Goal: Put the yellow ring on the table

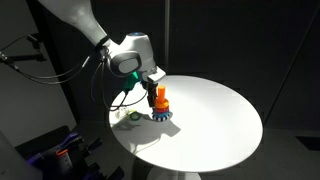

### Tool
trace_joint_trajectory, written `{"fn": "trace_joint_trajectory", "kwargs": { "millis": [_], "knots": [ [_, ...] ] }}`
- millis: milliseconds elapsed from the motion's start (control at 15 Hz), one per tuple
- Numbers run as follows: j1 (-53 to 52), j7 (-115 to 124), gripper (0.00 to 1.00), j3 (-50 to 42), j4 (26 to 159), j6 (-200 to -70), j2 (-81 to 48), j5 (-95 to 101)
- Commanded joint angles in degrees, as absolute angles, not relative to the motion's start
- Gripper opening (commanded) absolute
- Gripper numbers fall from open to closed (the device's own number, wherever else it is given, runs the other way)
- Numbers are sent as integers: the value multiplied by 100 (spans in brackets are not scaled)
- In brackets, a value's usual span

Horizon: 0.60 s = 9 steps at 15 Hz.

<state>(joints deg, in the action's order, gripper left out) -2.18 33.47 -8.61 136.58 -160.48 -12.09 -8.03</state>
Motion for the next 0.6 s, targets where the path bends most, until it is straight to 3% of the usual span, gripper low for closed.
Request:
{"fn": "trace_joint_trajectory", "kwargs": {
  "millis": [0,533],
  "knots": [
    [-131,3244,100,-813,13568,-16238,-1370,-856],
    [-208,3236,100,-952,13579,-16451,-1584,-716]
  ]
}}
